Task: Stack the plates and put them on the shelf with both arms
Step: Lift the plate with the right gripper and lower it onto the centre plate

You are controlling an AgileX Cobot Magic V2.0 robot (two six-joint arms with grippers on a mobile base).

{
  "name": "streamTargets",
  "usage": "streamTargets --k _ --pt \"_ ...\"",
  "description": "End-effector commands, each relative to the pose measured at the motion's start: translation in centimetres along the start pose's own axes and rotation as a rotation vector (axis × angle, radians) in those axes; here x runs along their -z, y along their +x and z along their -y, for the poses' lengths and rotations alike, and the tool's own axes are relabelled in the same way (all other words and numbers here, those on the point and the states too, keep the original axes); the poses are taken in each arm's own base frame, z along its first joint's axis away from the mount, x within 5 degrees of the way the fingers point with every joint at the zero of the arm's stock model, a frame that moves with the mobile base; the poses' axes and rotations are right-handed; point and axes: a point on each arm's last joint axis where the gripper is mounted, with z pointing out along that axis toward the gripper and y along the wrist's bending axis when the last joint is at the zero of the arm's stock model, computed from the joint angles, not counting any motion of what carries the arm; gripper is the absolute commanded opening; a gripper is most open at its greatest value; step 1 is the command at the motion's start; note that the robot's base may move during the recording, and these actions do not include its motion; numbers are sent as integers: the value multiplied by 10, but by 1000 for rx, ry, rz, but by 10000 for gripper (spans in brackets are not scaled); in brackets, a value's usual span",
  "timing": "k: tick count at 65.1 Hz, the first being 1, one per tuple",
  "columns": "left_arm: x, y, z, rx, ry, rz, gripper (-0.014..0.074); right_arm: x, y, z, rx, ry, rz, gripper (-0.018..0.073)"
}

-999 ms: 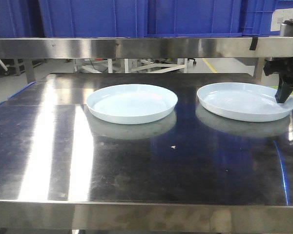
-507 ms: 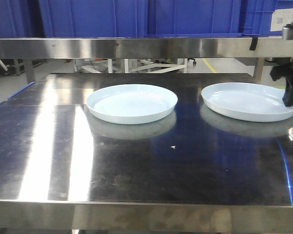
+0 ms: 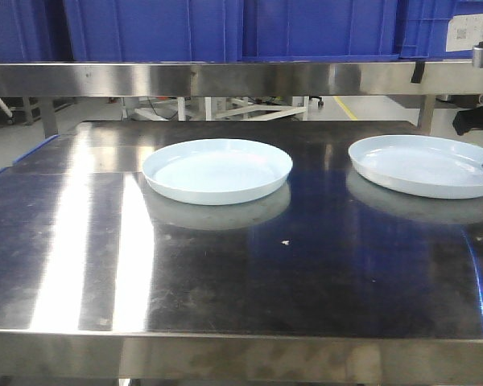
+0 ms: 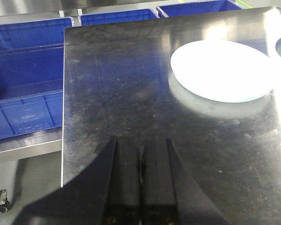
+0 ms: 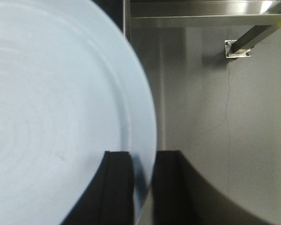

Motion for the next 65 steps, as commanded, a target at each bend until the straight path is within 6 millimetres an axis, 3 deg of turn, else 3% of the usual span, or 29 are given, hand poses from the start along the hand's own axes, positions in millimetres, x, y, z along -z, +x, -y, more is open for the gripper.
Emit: streamTargets --k 1,11,25,34,48,65 --pt "2 -18 -1 2 -13 112 100 27 -20 3 18 11 124 64" --pt "2 -18 -1 2 -13 112 100 46 -27 3 17 11 191 54" --pt "2 -18 -1 2 -13 112 100 101 -42 2 -2 -1 372 56" --pt "2 -18 -1 2 -13 112 100 133 -44 -10 -45 -62 446 56" --pt "2 -18 -1 2 -13 112 100 149 -39 -61 3 -199 448 56" --pt "2 -18 -1 2 -13 112 100 141 -32 -135 130 -339 494 56"
